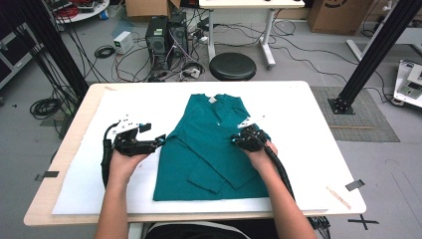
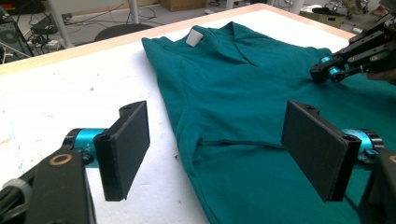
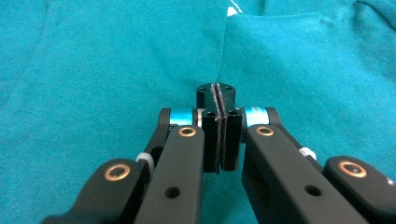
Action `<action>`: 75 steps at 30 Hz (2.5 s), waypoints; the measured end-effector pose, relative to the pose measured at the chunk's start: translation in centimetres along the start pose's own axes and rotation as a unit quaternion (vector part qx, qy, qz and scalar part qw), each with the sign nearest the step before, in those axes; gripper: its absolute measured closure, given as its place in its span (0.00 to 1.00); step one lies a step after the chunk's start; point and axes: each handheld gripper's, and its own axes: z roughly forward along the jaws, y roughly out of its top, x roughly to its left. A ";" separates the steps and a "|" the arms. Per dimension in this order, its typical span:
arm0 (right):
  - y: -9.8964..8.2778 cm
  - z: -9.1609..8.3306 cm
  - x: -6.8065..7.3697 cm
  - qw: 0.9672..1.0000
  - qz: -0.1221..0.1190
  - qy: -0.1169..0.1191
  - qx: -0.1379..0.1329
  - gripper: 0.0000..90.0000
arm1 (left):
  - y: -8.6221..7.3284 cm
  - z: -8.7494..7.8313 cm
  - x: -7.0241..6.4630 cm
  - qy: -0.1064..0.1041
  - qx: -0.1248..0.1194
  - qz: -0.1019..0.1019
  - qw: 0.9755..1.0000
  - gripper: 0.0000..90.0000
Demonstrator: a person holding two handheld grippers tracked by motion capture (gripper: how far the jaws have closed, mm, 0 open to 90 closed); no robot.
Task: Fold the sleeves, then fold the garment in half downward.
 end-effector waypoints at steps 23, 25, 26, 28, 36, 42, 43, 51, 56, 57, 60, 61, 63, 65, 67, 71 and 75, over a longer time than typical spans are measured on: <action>-2.8 -7.2 -1.5 0.994 0.029 -0.042 -0.093 0.47 | -0.3 0.4 0.3 -0.002 0.006 0.002 1.000 0.26; -3.4 -7.9 -1.9 0.993 0.035 -0.043 -0.104 0.43 | -0.3 0.4 0.3 -0.002 0.006 0.002 1.000 0.26; -3.5 -8.2 -2.0 0.993 0.036 -0.045 -0.108 0.40 | -0.3 0.3 0.4 -0.001 0.005 0.004 1.000 0.26; -3.9 -8.8 -2.3 0.991 0.036 -0.049 -0.118 0.36 | -0.3 0.2 0.4 -0.002 0.006 0.003 1.000 0.26; -5.3 -10.3 -2.7 0.986 0.053 -0.033 -0.157 0.29 | -0.2 0.3 0.0 -0.007 0.001 0.010 1.000 0.26; -5.7 -10.3 -2.9 0.986 0.057 -0.029 -0.154 0.25 | -0.2 0.6 0.0 -0.007 0.008 0.011 1.000 0.25; -5.7 -10.3 -2.9 0.986 0.059 -0.029 -0.153 0.25 | -0.2 0.7 0.0 -0.007 0.007 0.011 1.000 0.26; -5.8 -10.5 -3.1 0.986 0.056 -0.032 -0.155 0.25 | -0.2 0.9 0.0 -0.006 0.012 0.012 1.000 0.25; -5.7 -10.7 -3.2 0.985 0.057 -0.036 -0.156 0.25 | -0.2 0.8 -0.2 -0.005 0.009 0.011 1.000 0.25; -5.7 -10.8 -3.2 0.985 0.053 -0.037 -0.157 0.25 | -0.2 0.8 -0.1 -0.004 0.012 0.012 1.000 0.25; -5.7 -10.9 -3.4 0.985 0.055 -0.040 -0.157 0.25 | 0.1 1.0 -0.2 -0.002 0.015 0.013 1.000 0.25; -5.6 -10.9 -3.5 0.985 0.054 -0.041 -0.157 0.25 | 0.3 1.1 -0.3 -0.001 0.012 0.012 1.000 0.26; -5.3 -11.1 -3.7 0.986 0.051 -0.043 -0.155 0.25 | 0.7 1.3 -0.3 0.000 0.010 0.013 1.000 0.25; -4.9 -11.3 -3.8 0.985 0.049 -0.046 -0.158 0.25 | 1.1 1.8 -0.3 -0.002 0.013 0.011 1.000 0.25; -4.3 -11.6 -4.1 0.985 0.048 -0.050 -0.158 0.24 | 1.5 2.3 -0.3 0.000 0.017 0.011 1.000 0.25; -3.3 -11.7 -4.5 0.985 0.039 -0.055 -0.156 0.25 | 2.3 3.4 -0.1 -0.004 0.026 0.007 1.000 0.25; -2.3 -11.4 -4.8 0.986 0.038 -0.056 -0.152 0.24 | 3.3 4.5 0.1 -0.002 0.035 0.011 0.999 0.25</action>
